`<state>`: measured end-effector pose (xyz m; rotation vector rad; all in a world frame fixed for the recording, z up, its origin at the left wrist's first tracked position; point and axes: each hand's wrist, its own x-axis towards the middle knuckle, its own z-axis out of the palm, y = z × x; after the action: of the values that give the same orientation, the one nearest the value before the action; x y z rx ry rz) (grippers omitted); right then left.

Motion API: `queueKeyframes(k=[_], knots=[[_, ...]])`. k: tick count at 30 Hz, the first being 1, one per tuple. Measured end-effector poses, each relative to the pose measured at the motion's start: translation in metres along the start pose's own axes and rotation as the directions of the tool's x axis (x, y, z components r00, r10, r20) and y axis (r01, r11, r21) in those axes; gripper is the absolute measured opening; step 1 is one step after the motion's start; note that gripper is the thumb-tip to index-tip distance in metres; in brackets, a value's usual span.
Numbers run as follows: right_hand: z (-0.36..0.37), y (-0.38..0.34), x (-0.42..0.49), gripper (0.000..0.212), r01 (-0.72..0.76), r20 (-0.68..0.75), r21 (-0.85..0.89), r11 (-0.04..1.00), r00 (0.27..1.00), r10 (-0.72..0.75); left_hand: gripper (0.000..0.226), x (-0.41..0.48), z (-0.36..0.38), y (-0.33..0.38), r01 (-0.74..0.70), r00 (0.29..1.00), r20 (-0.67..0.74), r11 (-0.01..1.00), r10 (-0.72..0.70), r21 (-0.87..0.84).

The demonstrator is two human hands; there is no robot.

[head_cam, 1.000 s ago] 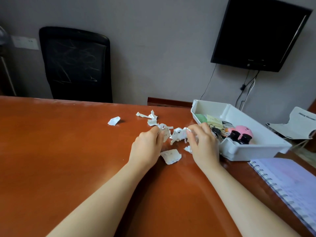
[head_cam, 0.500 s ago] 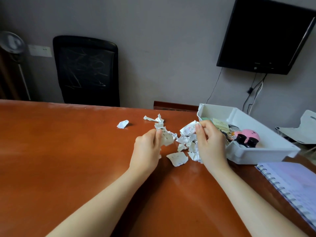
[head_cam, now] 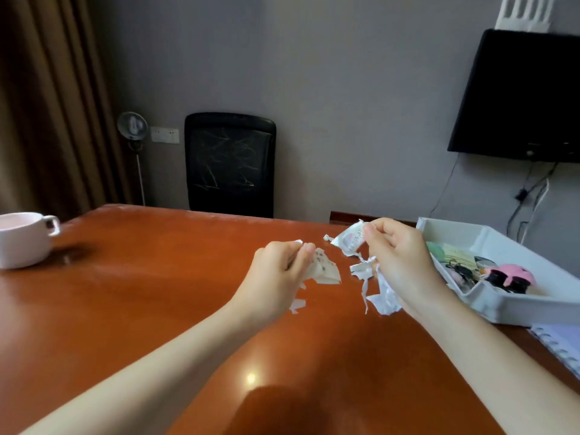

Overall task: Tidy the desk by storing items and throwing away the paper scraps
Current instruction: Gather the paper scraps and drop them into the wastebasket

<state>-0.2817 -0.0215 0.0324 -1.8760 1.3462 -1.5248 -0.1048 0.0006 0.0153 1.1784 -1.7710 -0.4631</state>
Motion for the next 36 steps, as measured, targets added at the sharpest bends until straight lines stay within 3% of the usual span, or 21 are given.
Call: queueKeyframes(k=[6, 12, 21, 25, 29, 36], knots=[[0.060, -0.057, -0.012, 0.030, -0.013, 0.132, 0.124, 0.992, 0.991, -0.004, 0.042, -0.035, -0.076, -0.009, 0.066, 0.996, -0.067, 0.997, -0.063, 0.039], [0.143, -0.117, -0.037, 0.024, 0.001, 0.290, 0.231, 0.973, 0.954, -0.070, 0.035, -0.080, -0.160, -0.015, 0.154, 0.978, -0.172, 0.966, -0.119, 0.210], [0.264, -0.209, -0.096, 0.022, 0.071, 0.436, 0.366, 0.928, 0.868, -0.238, 0.029, -0.185, -0.281, -0.038, 0.361, 0.882, -0.424, 0.871, -0.203, 0.334], [0.313, -0.238, -0.130, 0.016, -0.043, 0.546, 0.430, 0.902, 0.808, -0.222, 0.042, -0.240, -0.322, -0.057, 0.428, 0.832, -0.521, 0.817, -0.190, 0.386], [0.362, -0.262, -0.165, 0.024, -0.084, 0.640, 0.461, 0.883, 0.720, -0.266, 0.044, -0.299, -0.349, -0.077, 0.508, 0.777, -0.592, 0.770, -0.215, 0.387], [0.440, -0.283, -0.242, 0.025, -0.184, 0.779, 0.449, 0.874, 0.560, -0.282, 0.044, -0.398, -0.373, -0.118, 0.655, 0.621, -0.712, 0.717, -0.329, 0.240]])
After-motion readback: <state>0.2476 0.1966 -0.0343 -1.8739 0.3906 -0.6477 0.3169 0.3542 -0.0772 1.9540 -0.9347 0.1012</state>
